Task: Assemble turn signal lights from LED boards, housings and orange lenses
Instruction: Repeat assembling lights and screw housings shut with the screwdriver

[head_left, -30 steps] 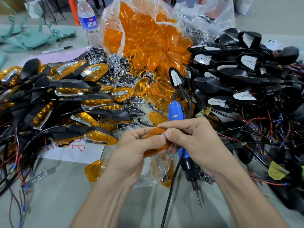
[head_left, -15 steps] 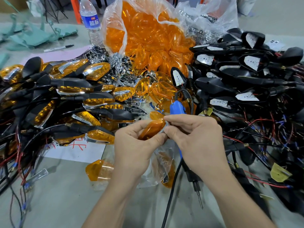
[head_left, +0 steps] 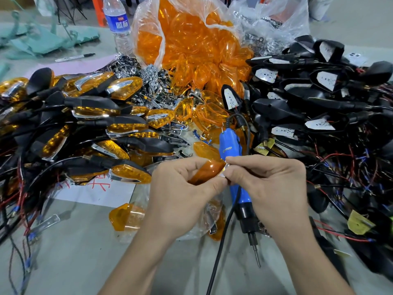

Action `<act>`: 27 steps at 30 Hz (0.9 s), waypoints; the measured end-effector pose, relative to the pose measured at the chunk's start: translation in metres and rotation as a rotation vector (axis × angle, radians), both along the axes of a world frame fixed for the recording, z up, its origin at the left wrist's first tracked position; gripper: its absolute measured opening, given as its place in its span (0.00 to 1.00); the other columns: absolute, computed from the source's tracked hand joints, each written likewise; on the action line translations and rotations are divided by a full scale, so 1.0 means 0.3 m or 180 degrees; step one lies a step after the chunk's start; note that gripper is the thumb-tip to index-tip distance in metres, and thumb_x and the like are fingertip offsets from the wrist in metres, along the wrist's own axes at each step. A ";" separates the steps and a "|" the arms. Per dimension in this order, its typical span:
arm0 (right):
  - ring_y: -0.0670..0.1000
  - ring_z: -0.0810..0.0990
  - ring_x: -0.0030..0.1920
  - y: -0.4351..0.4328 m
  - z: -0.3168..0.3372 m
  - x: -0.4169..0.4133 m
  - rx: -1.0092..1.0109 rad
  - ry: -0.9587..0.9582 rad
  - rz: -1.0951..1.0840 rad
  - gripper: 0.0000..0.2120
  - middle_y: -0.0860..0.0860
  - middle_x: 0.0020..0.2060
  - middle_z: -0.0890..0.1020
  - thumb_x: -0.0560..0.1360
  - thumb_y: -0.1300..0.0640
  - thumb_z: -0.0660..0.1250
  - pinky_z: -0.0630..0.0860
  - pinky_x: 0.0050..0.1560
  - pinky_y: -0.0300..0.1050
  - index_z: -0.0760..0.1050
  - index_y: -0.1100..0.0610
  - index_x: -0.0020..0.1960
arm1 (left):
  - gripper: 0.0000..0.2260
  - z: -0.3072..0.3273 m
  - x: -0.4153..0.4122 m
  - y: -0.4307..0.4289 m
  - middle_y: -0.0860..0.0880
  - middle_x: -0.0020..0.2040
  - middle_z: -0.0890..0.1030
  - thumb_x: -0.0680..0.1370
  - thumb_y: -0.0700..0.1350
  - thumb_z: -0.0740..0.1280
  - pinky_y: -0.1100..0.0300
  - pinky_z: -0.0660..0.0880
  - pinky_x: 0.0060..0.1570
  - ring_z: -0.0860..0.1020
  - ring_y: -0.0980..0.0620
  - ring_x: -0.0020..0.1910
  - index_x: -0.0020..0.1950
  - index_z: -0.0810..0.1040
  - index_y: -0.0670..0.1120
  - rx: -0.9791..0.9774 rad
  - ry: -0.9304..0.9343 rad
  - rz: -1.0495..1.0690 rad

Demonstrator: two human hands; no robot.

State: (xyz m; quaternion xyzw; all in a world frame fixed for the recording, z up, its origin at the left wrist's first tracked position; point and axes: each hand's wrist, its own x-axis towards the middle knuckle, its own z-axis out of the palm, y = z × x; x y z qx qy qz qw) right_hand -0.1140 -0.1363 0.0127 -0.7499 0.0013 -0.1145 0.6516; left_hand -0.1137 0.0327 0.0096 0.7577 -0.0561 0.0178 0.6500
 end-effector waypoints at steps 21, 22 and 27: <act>0.53 0.89 0.42 -0.049 -0.046 0.062 -0.0123 0.0774 0.0632 0.18 0.50 0.40 0.89 0.66 0.68 0.81 0.84 0.51 0.52 0.89 0.45 0.45 | 0.08 -0.075 0.005 -0.002 0.50 0.44 0.89 0.78 0.45 0.74 0.58 0.84 0.45 0.87 0.49 0.45 0.50 0.90 0.57 -0.0253 0.0451 0.0020; 0.53 0.89 0.41 -0.050 -0.049 0.058 -0.0150 0.0778 0.0647 0.19 0.50 0.39 0.89 0.66 0.68 0.81 0.84 0.51 0.52 0.88 0.45 0.45 | 0.08 -0.073 0.007 0.003 0.52 0.43 0.89 0.78 0.42 0.74 0.61 0.83 0.44 0.87 0.51 0.45 0.50 0.90 0.56 -0.0219 0.0491 -0.0056; 0.53 0.88 0.37 -0.067 -0.054 0.043 -0.0305 0.0835 0.0627 0.16 0.50 0.36 0.88 0.66 0.65 0.83 0.86 0.46 0.52 0.88 0.45 0.44 | 0.04 -0.068 0.008 0.011 0.48 0.40 0.88 0.77 0.45 0.76 0.41 0.84 0.47 0.87 0.42 0.43 0.49 0.90 0.53 0.0115 0.0644 -0.0266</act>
